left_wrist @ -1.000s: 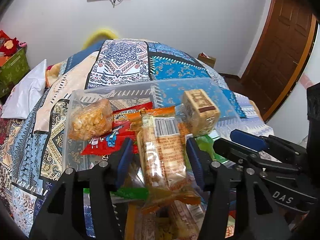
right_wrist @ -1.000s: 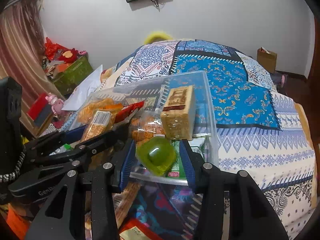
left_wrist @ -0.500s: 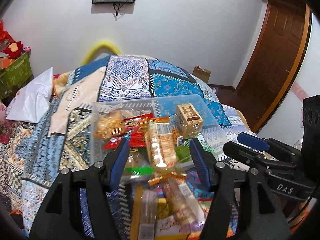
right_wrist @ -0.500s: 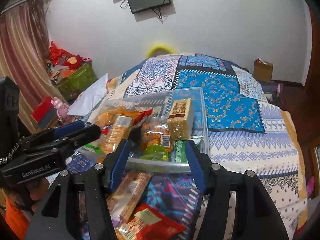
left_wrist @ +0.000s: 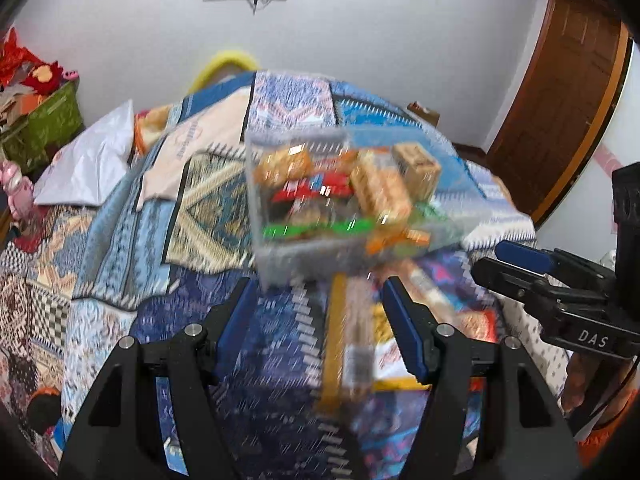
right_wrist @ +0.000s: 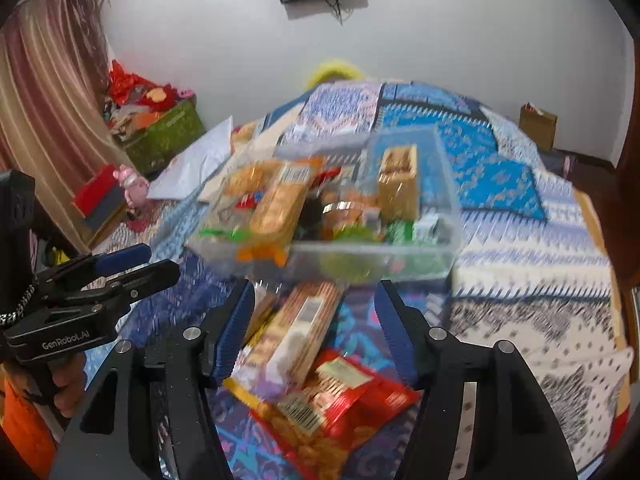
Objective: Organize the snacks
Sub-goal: 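Grasp the tall gold-striped biscuit roll with the left gripper while the right gripper grasps the barcoded wafer stick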
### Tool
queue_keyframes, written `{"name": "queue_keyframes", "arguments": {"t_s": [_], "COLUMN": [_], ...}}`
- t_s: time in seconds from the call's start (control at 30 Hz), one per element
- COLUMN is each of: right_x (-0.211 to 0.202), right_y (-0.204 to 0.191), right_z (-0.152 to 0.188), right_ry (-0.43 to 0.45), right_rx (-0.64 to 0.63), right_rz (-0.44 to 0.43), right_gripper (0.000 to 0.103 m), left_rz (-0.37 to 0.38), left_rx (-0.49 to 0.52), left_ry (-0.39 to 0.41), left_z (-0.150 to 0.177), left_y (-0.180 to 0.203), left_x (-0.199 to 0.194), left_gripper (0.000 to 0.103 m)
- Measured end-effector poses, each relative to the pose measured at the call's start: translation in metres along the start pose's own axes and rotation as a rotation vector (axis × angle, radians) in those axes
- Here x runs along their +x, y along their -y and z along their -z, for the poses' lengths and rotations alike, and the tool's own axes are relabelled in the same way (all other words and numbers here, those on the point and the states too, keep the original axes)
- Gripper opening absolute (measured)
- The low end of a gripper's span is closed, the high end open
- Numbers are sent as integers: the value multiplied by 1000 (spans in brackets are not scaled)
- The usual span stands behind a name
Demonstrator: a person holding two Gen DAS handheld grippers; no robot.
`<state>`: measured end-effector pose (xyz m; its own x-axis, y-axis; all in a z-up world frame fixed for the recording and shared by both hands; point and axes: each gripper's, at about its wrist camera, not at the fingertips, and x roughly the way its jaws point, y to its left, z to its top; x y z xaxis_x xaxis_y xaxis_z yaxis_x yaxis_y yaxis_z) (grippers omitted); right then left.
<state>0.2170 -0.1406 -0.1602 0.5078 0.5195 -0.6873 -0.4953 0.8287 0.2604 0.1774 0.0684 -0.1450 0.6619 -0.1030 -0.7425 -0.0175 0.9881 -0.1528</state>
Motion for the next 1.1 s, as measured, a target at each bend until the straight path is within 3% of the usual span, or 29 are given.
{"name": "queue_keyframes", "arguments": {"t_s": [0.2,0.47,0.7,0.77,0.87,1.1], "right_x": [25,52,49,46,42,54], "right_y": [-11,-14,-10,-8,-6,-7], "right_z": [16,21,26,26,27,23], "right_ry": [-75,-136,-116,-113,-115,-130], "right_rx": [-21,-9,-51,-59,-76,-74], "right_rz": [-8,-15,6,2,-3,3], "right_gripper": [59,59,57,49,47,48], "left_rz": [-3,28,53,63,63,96], "left_rx": [15,0,0,3,11,-19], "left_ry": [-55,-87,-107,-115,-128,-149], "left_z": [21,27,25,26,28,28], "left_y": [-9,-6,2,5,11,13], "left_x": [17,40,53,57,64,79], "left_gripper": [65,65,65,65,65,40]}}
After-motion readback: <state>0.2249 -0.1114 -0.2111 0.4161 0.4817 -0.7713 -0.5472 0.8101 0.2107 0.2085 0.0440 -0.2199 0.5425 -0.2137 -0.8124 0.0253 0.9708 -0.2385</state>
